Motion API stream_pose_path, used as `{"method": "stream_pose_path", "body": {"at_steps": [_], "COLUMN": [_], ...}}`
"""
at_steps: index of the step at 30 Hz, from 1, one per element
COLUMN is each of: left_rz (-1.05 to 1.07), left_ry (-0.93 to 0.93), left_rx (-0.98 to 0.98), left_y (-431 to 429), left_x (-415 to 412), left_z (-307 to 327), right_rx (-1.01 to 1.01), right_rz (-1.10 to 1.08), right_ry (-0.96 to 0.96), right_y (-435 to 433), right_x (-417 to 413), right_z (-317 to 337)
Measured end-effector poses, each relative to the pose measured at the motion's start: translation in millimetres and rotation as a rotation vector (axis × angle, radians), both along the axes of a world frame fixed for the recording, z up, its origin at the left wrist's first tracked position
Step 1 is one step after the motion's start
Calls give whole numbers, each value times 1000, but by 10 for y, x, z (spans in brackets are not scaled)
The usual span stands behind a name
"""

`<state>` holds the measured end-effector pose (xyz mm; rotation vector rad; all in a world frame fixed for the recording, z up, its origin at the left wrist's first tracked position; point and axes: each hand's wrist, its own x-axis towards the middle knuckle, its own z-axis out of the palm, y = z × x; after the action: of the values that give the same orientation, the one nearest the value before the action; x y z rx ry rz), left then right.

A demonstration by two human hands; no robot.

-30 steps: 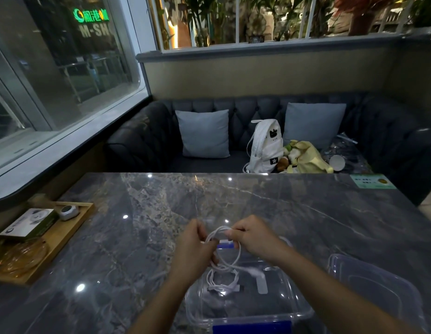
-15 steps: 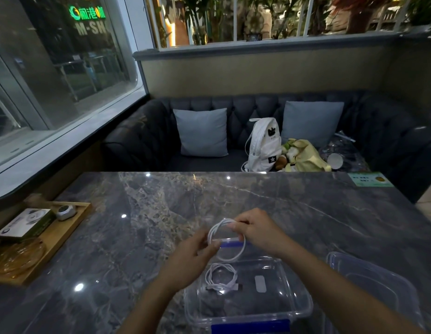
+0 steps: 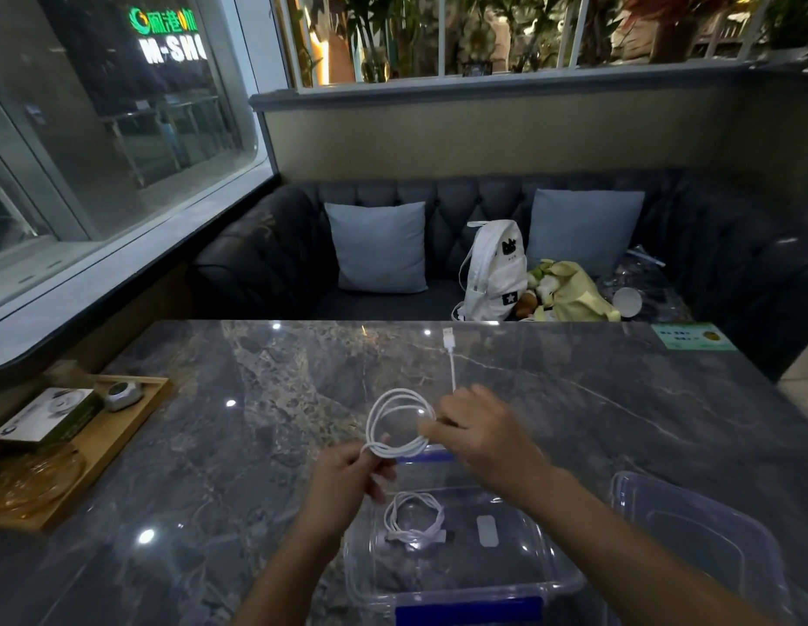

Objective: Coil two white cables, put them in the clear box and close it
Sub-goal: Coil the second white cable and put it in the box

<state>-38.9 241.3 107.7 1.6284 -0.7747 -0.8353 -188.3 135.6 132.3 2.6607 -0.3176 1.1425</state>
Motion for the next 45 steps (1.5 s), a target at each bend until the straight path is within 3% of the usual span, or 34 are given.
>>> {"method": "stream_pose_path", "body": {"at_steps": [3,5,7,10,11,14,16,19,24,26,28,31,33,36,41,45], "left_rz": [88,132,286,454,395,22,-51,42,230,238,228,267,278,247,209,122], "left_ry": [267,320,287,93,157,654,694,656,1012,1067,989,686,502,300,-62,-89], "left_rx": [-1,47,55,70,73,223,252,153,-55,-134,-216,-310,-328,-364,-320,-261], "left_y": [-29,-38,-37,28,51,70,21,-95,-241,-257,-264,-267,-254,-246,-255,-264], "left_x": [-3,1,0,3,5,-98,-140,-141,-107,-116,-163,-280,-380,-483,-427,-318], "left_z": [20,-3,-38,-80,-103,-1,4,-43,-68,-73,-54,-35,-14,-19,-109,-147], "right_rx": [-58,-47,-54,-55,-60,-106,-132,-155,-94,-5,261,867,1088,1244,1497,1604], "right_rz": [12,6,-9,-43,-47,-36,12,69,26,-28,-57,-89,-126,-196,-159,40], "right_ry": [2,10,28,43,37,5,7,46,38,31,25,23,-45,-208,-216,-192], "right_y": [32,25,8,-9,-14,-5,28,84,77,99,168,336,376,318,145,120], "right_x": [13,-7,-35,-81,-94,-110,-97,-56,-60,-77,-70,-2,81,175,111,27], "right_z": [-13,-32,-74,-126,-134,-121,-113,-142,-212,-265,-331,-302,-292,-245,-260,-219]}}
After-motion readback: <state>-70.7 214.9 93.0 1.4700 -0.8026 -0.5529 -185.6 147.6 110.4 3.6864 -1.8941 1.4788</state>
